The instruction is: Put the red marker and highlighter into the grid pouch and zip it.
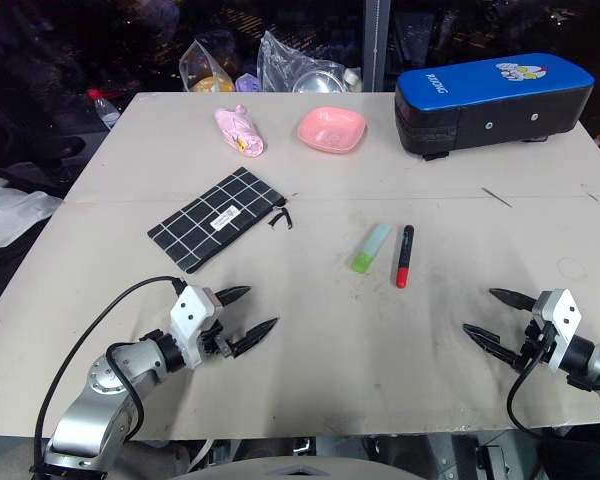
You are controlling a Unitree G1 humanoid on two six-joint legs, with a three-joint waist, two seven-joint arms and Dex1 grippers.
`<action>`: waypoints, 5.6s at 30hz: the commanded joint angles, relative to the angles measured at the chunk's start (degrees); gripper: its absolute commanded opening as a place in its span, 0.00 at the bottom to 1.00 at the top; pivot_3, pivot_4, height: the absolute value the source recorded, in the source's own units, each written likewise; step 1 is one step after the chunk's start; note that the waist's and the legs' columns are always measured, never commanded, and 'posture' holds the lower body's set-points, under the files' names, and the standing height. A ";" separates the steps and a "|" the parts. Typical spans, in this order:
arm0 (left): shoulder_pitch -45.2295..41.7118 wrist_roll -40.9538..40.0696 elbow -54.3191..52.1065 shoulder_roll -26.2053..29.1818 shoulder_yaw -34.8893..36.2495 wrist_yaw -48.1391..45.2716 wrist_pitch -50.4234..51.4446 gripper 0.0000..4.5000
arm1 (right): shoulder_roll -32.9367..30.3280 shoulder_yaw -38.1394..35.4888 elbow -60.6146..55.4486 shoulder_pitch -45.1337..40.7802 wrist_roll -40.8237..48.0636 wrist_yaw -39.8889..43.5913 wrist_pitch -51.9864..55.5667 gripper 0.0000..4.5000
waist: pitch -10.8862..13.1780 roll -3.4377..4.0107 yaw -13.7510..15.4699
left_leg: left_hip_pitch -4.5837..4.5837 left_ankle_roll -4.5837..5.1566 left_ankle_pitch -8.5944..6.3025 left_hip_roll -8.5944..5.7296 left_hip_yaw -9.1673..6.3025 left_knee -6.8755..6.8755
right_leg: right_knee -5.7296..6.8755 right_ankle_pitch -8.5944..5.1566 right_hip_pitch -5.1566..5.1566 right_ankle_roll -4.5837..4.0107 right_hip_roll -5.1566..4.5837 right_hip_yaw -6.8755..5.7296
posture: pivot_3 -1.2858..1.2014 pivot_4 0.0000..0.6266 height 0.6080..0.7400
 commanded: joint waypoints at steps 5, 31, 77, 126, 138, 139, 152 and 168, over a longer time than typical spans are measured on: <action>2.57 -1.48 -0.63 0.93 1.02 -1.42 0.62 0.98 | 0.61 -0.37 -5.05 -0.42 -0.07 -2.83 0.73 1.00 | -0.01 0.02 -0.11 | 0.00 0.00 0.00 0.02 0.01 -0.01 | 0.00 0.00 -0.01 0.00 0.01 0.02 | 0.52 0.24 0.83; 7.07 7.16 15.63 8.81 22.81 2.38 -25.52 0.98 | 4.30 2.51 -18.95 -5.53 14.50 -0.19 15.54 1.00 | 0.08 -0.08 0.13 | -0.06 0.09 -0.06 0.07 0.01 0.00 | -0.06 -0.07 -0.12 -0.13 -0.09 -0.06 | 0.52 0.24 0.83; -52.51 57.31 73.94 14.88 -16.15 47.32 -56.56 0.98 | 7.71 2.72 -20.66 -5.67 10.09 -5.20 12.83 1.00 | 0.06 -0.06 0.23 | -0.40 0.17 -0.08 -0.30 0.10 0.29 | 0.31 0.06 -0.14 0.15 -0.32 -0.52 | 0.52 0.24 0.83; -31.33 29.68 25.45 -0.31 -11.62 23.76 -33.41 0.01 | 25.29 21.06 -0.93 -45.91 -8.21 -36.61 35.09 1.00 | 0.12 -0.11 -0.14 | -0.88 -0.09 0.08 -0.13 -0.08 0.94 | 0.52 0.08 -0.35 0.15 -0.17 -0.66 | 0.52 0.24 0.83; -31.21 31.19 26.48 -0.57 -12.02 23.52 -34.83 0.00 | 27.31 20.24 8.03 -50.27 -11.59 -37.15 27.85 0.25 | 0.12 -0.10 -0.35 | -0.90 -0.09 0.07 -0.07 -0.06 0.93 | 0.49 0.09 -0.36 0.14 -0.15 -0.66 | 0.52 0.24 0.83; -31.24 31.25 26.55 -0.61 -12.03 23.50 -34.85 0.00 | 27.33 20.21 8.28 -50.37 -11.80 -37.13 27.48 0.15 | 0.12 -0.10 -0.46 | -0.90 -0.09 0.07 -0.07 -0.06 0.93 | 0.49 0.09 -0.37 0.14 -0.15 -0.66 | 0.52 0.24 0.83; -31.48 32.62 27.03 -1.43 -12.05 24.31 -34.71 0.00 | 24.31 25.66 6.43 -48.83 -19.72 -32.89 19.99 0.01 | 0.12 -0.09 -1.36 | -0.90 -0.09 0.07 -0.05 -0.06 0.89 | 0.48 0.09 -0.38 0.14 -0.15 -0.67 | 0.52 0.24 0.83; -31.34 34.06 25.54 -5.00 -12.15 24.75 -32.89 0.00 | 20.04 32.13 -3.21 -46.21 -25.08 -23.46 18.02 0.01 | 0.13 -0.07 -1.35 | -0.91 -0.10 0.07 -0.04 -0.05 0.88 | 0.47 0.09 -0.41 0.14 -0.13 -0.66 | 0.52 0.24 0.83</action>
